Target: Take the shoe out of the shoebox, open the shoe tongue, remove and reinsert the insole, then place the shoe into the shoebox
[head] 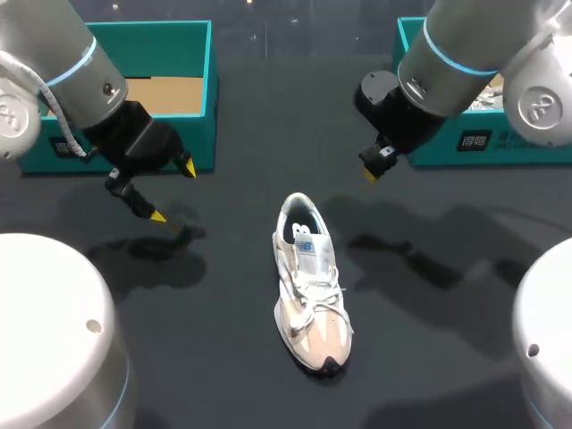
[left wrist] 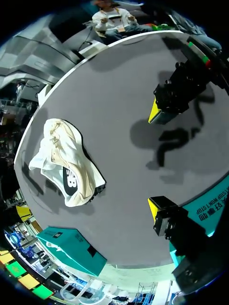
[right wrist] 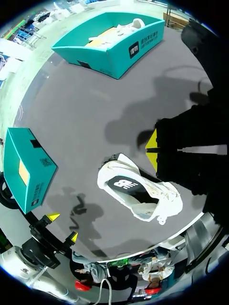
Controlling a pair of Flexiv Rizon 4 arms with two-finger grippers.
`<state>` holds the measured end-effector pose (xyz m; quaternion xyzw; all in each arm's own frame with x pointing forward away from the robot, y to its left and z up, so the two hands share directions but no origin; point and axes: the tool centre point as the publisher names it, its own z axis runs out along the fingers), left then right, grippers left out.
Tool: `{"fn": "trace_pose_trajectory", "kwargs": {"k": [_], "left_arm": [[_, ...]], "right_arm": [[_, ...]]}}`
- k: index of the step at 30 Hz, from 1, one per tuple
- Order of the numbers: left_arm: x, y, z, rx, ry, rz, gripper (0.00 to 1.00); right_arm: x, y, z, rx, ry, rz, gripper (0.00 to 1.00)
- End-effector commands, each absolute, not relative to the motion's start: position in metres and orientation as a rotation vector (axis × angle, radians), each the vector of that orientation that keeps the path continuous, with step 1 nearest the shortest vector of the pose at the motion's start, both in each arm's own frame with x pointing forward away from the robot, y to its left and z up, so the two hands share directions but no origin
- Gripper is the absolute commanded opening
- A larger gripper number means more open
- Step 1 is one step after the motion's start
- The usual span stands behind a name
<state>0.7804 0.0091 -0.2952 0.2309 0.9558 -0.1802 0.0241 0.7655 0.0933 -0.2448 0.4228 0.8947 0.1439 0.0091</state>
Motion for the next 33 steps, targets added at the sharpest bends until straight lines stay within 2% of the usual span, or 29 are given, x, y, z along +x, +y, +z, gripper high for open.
{"fn": "trace_pose_trajectory", "kwargs": {"k": [1,9,22,33], "left_arm": [[0.781,0.012,-0.295,0.706,2.96,-0.546,1.0],[0.787,0.034,-0.295,0.689,2.965,-0.482,1.0],[0.787,0.034,-0.295,0.689,2.965,-0.482,1.0],[0.787,0.034,-0.295,0.689,2.965,-0.482,1.0]], "right_arm": [[0.762,0.116,-0.251,1.351,2.738,0.366,0.0],[0.751,0.13,-0.255,1.5,2.586,0.244,0.0],[0.749,0.132,-0.256,1.512,2.57,0.23,0.0],[0.731,0.178,-0.263,1.647,2.144,0.167,0.0]]}}
